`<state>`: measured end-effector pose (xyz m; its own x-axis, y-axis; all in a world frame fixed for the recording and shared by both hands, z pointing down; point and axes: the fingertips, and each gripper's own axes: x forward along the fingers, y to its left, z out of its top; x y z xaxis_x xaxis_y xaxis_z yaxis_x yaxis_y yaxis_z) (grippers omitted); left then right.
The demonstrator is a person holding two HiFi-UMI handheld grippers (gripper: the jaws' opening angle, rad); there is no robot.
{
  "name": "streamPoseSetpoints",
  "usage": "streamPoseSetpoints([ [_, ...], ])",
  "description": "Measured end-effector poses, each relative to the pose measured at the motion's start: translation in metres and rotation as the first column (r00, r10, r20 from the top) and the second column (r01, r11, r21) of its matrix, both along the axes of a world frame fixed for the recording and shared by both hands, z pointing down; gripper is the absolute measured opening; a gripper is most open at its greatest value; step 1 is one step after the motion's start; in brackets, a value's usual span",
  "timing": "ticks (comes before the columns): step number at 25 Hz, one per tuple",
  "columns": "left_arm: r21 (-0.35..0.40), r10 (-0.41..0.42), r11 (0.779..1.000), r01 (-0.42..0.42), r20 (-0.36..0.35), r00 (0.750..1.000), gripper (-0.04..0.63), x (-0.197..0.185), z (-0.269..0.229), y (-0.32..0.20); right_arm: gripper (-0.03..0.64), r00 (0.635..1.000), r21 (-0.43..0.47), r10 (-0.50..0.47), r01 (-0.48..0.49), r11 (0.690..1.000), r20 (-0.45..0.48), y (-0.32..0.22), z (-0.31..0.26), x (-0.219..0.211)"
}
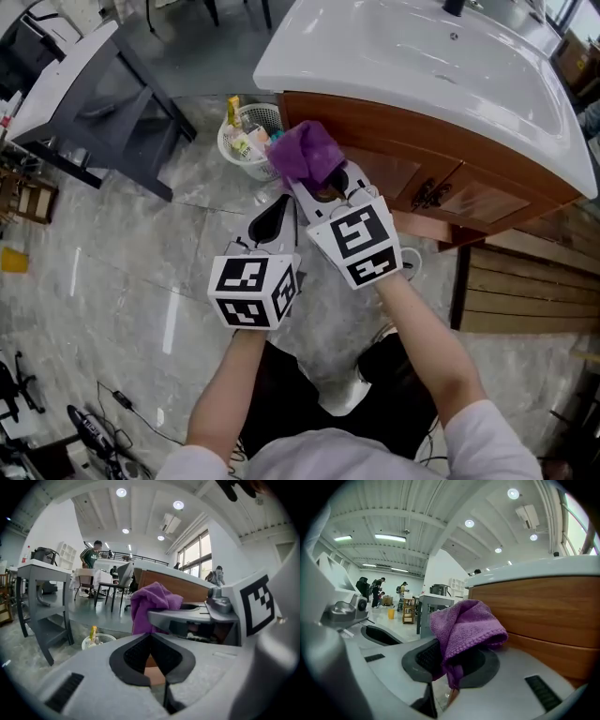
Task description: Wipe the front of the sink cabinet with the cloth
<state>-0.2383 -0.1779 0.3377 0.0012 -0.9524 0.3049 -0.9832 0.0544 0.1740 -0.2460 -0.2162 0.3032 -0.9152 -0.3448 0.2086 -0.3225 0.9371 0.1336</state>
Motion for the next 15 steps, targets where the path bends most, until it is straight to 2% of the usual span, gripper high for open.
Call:
streamPoseSetpoints([
  [6,0.064,0.031,0.997,-0.032,0.011,0.999,0.005,-0.006,0.032,-0.017,0.074,0.998,0.061,-0.041,0.039,0.997,0.045,-0.007,0.017,-0.008],
  [11,0.127,0.081,0.988,-0.085,0.037,0.996,0.005,-0.006,0.036,-0.035,0.074,0.996,0.118,-0.039,0.03,0.993,0.078,-0.014,0.023,-0.001],
  [15,0.141,0.112,0.983,-0.121,0.069,0.991,0.005,-0.002,0.035,-0.042,0.074,0.994,0.131,-0.021,0.007,0.991,0.107,-0.017,0.021,0.009],
])
